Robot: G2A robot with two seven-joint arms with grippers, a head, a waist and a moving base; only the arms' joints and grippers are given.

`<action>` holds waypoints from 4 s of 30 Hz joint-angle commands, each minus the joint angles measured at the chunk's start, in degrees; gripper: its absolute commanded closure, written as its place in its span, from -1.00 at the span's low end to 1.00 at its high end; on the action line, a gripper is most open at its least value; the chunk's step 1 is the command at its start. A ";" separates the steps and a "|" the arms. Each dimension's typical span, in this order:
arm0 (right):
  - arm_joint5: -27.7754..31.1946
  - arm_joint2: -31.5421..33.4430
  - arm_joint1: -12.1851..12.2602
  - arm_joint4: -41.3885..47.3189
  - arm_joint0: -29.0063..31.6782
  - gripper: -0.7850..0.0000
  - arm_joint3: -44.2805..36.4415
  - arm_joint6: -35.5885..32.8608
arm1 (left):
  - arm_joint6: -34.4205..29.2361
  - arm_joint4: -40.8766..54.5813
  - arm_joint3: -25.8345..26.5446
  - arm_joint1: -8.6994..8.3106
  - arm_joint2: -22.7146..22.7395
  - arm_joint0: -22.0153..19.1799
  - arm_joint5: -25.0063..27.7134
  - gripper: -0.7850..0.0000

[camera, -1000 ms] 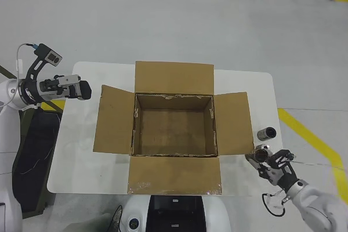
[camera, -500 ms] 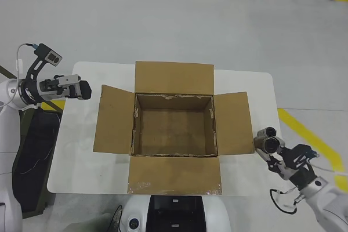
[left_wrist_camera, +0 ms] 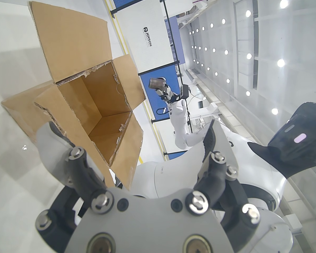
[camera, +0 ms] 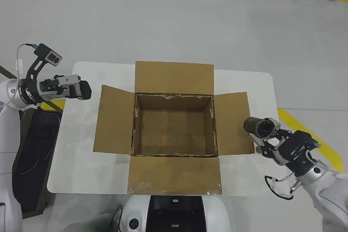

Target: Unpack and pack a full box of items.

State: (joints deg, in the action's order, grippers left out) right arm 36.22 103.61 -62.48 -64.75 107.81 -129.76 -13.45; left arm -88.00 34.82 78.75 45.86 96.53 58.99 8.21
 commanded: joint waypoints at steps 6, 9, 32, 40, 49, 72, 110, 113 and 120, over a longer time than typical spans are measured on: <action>-0.53 -6.46 0.11 1.25 -6.22 1.00 0.23 -2.77 | 0.00 0.00 0.00 0.00 0.00 0.00 0.00 -1.00; -1.39 -10.28 0.06 1.90 -9.04 1.00 0.65 -5.12 | 0.00 0.00 0.00 0.00 0.00 0.00 0.00 -1.00; -7.21 -35.11 -1.75 9.12 -34.29 1.00 12.88 -21.15 | 0.00 0.00 0.00 0.00 0.00 0.00 0.00 -1.00; -8.76 -44.21 -3.32 9.37 -42.77 1.00 20.13 -24.66 | 0.00 0.00 0.00 0.00 0.00 0.00 0.00 -1.00; -9.46 -51.81 -5.21 9.99 -48.70 1.00 27.19 -24.26 | 0.00 0.00 0.00 0.00 0.00 0.00 0.00 -1.00; -11.92 -66.61 -11.82 9.50 -61.13 1.00 46.92 -20.66 | 0.00 0.00 0.00 0.00 0.00 0.00 0.00 -1.00; -12.47 -68.62 -15.79 4.34 -61.21 -0.76 53.30 -19.34 | 0.00 0.00 0.00 0.00 0.00 0.00 0.00 -1.00; -12.15 -66.36 -15.05 4.14 -60.35 -0.80 50.17 -20.29 | 0.00 0.00 0.00 0.00 0.00 0.00 0.00 -1.00; -10.84 -59.52 -12.79 4.15 -57.19 -0.82 40.36 -24.09 | 0.00 0.00 0.00 0.00 0.00 0.00 0.00 -1.00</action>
State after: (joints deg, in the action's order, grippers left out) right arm 25.17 42.99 -75.57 -60.67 50.19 -87.81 -36.95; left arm -88.00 34.82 78.75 45.86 96.53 58.99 8.21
